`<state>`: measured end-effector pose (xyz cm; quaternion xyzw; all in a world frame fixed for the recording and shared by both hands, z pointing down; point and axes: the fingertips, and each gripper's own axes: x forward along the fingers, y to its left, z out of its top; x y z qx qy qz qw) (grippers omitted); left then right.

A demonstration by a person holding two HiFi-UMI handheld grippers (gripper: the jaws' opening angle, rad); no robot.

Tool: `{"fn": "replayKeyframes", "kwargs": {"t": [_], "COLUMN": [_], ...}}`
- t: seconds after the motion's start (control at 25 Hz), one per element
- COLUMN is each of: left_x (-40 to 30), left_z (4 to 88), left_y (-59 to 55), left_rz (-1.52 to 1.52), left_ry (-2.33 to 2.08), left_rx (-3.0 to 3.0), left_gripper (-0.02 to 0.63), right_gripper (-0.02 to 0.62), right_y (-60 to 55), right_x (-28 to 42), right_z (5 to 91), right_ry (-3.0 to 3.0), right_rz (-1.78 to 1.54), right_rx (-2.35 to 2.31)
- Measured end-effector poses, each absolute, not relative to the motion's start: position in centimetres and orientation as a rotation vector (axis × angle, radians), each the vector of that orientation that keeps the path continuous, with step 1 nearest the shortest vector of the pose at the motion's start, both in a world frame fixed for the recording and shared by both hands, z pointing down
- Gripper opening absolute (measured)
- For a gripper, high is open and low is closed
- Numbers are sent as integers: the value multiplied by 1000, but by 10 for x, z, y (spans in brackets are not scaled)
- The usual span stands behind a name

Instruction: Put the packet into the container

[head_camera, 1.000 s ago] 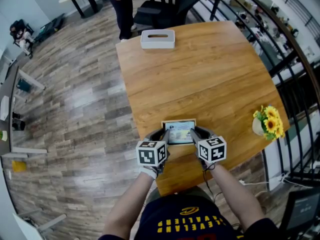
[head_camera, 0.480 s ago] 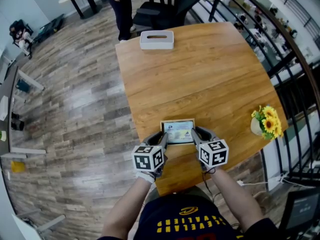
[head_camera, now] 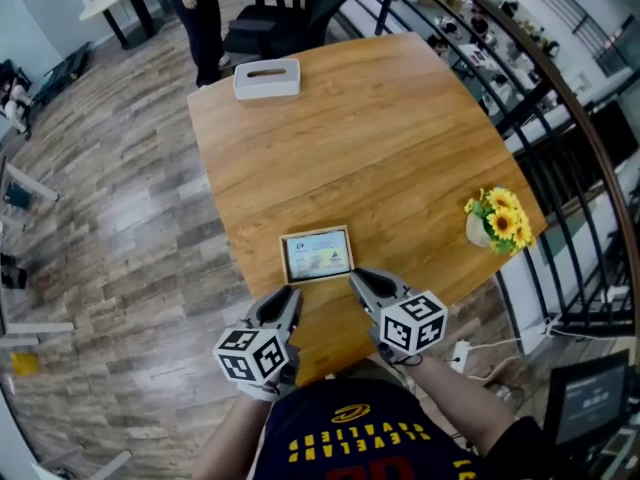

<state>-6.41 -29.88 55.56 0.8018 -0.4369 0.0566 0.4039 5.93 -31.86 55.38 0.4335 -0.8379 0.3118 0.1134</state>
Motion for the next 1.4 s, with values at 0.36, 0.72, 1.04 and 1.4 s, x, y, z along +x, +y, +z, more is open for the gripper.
{"fn": "replayKeyframes", "kwargs": {"t": [0.36, 0.72, 1.04, 1.4], "left_x": [-55, -48, -38, -20], "left_z": [520, 489, 471, 447], "left_y": [-257, -246, -242, -237], "left_rz": [43, 33, 52, 90], "left_ry": [-982, -966, -965, -975], "left_rx": [1998, 2089, 2183, 2323], "left_gripper": [66, 66, 66, 66], "right_gripper": [32, 32, 32, 32], "right_y": [-272, -256, -250, -244], "right_x": [43, 42, 37, 44], "right_z": [509, 475, 456, 429], "right_ry": [-2541, -2606, -2660, -2726], "right_rz": [988, 894, 777, 616], "right_rx": [1244, 1256, 1260, 1273]}}
